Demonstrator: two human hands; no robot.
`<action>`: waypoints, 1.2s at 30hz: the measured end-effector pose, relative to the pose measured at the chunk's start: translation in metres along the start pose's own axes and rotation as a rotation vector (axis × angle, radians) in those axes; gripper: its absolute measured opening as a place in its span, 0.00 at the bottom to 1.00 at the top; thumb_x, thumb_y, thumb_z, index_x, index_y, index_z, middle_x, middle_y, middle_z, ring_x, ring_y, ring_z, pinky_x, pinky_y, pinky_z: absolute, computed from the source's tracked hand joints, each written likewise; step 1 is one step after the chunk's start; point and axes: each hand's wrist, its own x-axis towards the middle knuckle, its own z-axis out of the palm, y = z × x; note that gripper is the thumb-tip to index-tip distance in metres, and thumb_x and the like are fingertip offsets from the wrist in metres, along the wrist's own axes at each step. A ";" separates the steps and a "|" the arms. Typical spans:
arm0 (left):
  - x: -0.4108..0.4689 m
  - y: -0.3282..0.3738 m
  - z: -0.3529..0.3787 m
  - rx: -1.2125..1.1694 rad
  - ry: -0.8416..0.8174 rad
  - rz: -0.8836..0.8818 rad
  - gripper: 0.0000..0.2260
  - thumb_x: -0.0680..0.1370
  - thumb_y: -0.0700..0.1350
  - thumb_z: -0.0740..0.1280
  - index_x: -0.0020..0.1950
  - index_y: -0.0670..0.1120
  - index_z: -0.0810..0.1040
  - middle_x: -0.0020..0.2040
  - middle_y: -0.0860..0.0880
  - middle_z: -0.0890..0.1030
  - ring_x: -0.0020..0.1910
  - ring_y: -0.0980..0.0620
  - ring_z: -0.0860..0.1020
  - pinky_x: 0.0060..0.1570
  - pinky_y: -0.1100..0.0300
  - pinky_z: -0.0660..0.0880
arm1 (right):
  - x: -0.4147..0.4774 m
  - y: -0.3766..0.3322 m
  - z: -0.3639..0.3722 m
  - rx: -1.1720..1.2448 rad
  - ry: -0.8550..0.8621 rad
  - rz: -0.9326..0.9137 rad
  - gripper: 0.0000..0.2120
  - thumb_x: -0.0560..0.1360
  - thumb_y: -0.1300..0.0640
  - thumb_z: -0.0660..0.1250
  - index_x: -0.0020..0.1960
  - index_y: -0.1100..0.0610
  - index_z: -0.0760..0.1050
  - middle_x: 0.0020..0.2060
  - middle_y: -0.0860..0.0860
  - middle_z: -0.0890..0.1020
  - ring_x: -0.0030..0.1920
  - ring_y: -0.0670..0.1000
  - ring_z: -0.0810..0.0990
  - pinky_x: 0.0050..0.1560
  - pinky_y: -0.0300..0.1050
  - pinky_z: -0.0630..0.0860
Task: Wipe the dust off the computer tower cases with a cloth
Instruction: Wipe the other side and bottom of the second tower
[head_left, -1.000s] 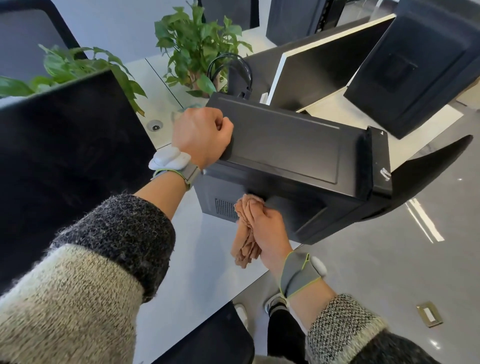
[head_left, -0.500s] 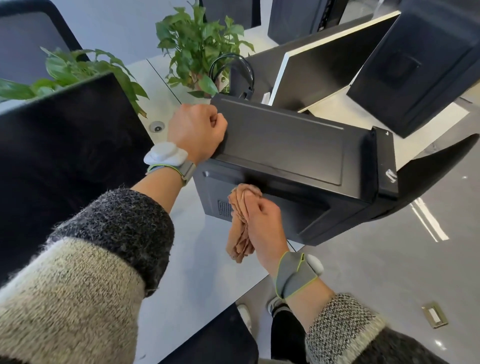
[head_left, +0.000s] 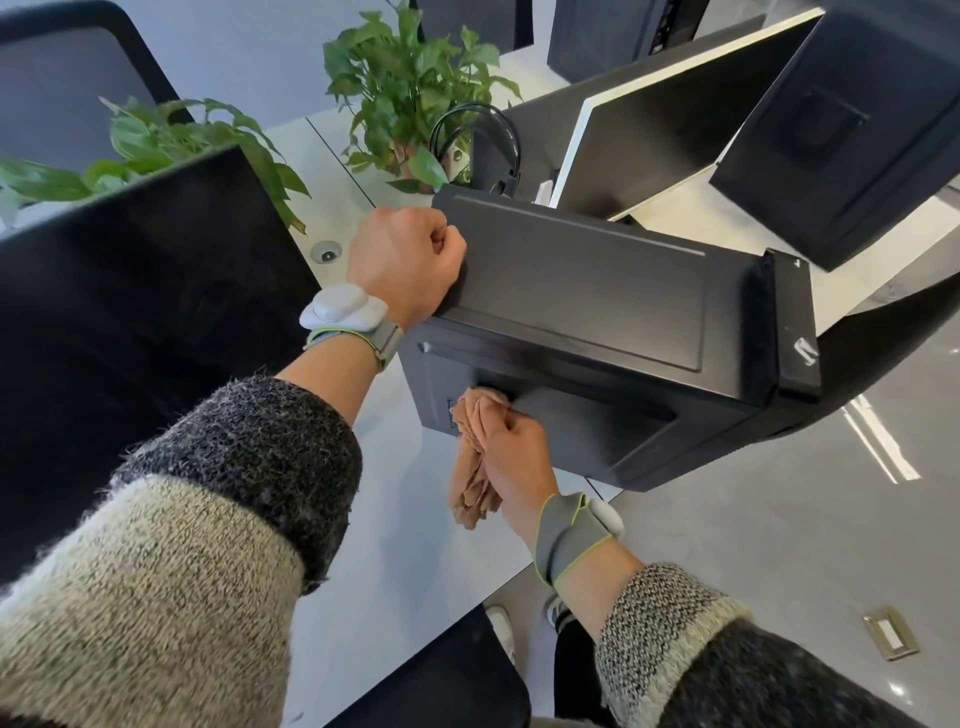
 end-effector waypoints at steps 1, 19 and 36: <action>-0.001 0.000 0.001 0.003 -0.006 0.001 0.19 0.78 0.50 0.62 0.31 0.45 0.62 0.26 0.49 0.63 0.29 0.42 0.66 0.31 0.56 0.62 | -0.001 -0.001 0.002 0.022 0.009 0.020 0.17 0.87 0.53 0.62 0.47 0.58 0.84 0.36 0.46 0.87 0.41 0.47 0.85 0.42 0.36 0.78; -0.001 0.001 -0.001 -0.028 -0.019 -0.012 0.17 0.78 0.49 0.61 0.32 0.44 0.64 0.27 0.46 0.66 0.31 0.40 0.69 0.30 0.55 0.63 | 0.010 -0.012 0.041 -0.134 -0.048 -0.090 0.21 0.86 0.49 0.61 0.36 0.52 0.79 0.29 0.42 0.82 0.33 0.44 0.80 0.36 0.38 0.74; -0.002 -0.001 0.003 -0.038 0.010 -0.039 0.18 0.78 0.49 0.62 0.31 0.45 0.63 0.26 0.48 0.64 0.29 0.44 0.66 0.30 0.54 0.65 | 0.031 0.009 0.078 0.077 -0.162 0.057 0.27 0.87 0.59 0.59 0.31 0.51 0.79 0.30 0.40 0.79 0.34 0.39 0.78 0.57 0.45 0.73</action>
